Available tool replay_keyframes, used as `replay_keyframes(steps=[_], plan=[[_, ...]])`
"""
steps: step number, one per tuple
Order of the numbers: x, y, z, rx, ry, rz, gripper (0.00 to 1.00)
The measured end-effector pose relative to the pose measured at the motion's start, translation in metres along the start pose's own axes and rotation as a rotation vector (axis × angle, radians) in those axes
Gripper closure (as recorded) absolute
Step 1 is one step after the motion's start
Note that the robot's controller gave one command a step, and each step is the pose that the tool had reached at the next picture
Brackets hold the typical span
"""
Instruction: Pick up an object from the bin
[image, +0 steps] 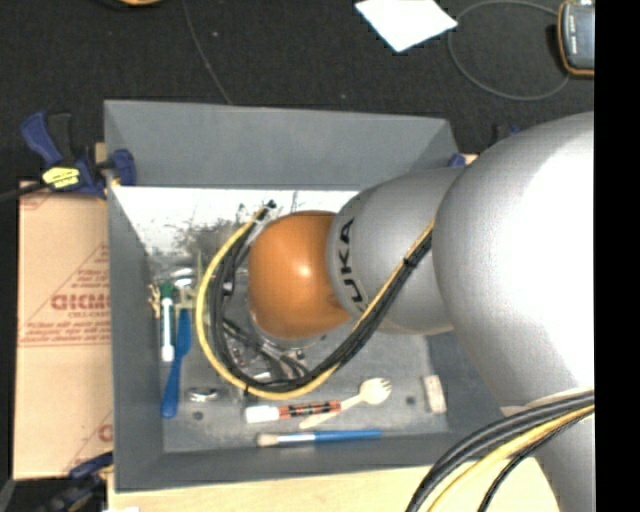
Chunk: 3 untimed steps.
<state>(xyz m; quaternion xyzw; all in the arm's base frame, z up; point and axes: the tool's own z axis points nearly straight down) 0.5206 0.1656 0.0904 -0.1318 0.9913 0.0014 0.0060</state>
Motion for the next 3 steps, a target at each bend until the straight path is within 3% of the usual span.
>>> replay_keyframes(steps=[2,3], plan=[[-0.001,0.0,-0.023,0.0,-0.004,0.003,1.0],[0.0,-0.001,-0.05,0.001,0.002,0.006,1.0]])
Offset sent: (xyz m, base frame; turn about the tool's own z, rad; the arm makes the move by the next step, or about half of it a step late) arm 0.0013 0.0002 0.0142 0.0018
